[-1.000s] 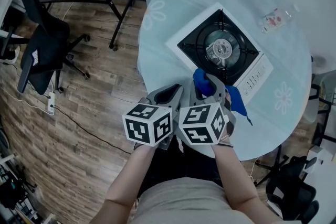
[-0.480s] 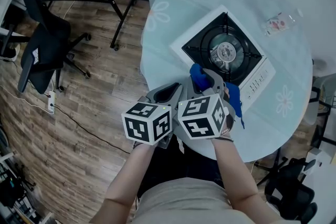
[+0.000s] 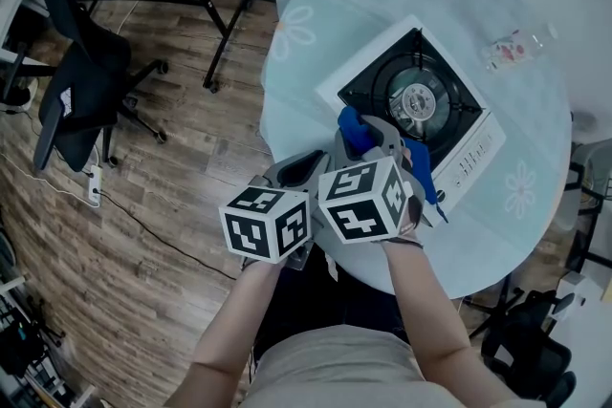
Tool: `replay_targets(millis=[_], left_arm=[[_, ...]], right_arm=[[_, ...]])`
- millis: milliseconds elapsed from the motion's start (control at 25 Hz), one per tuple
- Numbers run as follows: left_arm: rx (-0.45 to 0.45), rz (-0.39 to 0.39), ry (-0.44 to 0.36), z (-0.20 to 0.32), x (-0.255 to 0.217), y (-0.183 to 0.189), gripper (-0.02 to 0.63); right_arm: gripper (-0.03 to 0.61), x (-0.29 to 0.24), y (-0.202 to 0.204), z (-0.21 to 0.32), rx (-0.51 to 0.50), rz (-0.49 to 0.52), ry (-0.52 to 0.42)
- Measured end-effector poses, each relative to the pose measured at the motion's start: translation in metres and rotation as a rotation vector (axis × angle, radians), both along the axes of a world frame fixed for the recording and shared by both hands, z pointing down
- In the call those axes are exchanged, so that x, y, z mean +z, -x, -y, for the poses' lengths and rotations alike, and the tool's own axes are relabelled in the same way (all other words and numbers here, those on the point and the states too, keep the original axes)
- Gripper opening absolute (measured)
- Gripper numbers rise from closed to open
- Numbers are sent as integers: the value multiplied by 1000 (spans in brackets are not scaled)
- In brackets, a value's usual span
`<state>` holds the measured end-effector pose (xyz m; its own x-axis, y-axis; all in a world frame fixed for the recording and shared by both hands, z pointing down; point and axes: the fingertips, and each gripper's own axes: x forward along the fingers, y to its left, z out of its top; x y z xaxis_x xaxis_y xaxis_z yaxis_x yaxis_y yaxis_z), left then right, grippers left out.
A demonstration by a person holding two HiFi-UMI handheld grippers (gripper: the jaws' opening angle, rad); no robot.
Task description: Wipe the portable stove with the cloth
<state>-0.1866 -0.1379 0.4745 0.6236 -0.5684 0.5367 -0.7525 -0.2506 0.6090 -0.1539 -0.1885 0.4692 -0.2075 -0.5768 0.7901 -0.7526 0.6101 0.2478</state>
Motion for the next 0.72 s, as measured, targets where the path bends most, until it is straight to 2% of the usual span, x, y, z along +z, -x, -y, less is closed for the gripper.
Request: replay_targets(millis=[520,720], left_arm=[[-40,-29,25,7,11,11,46],[-47,-42,29,7,13,8,46]], right_arm=[[122,3,24,21,-62,-10,17],[121,2,28,27,-53,4,26]])
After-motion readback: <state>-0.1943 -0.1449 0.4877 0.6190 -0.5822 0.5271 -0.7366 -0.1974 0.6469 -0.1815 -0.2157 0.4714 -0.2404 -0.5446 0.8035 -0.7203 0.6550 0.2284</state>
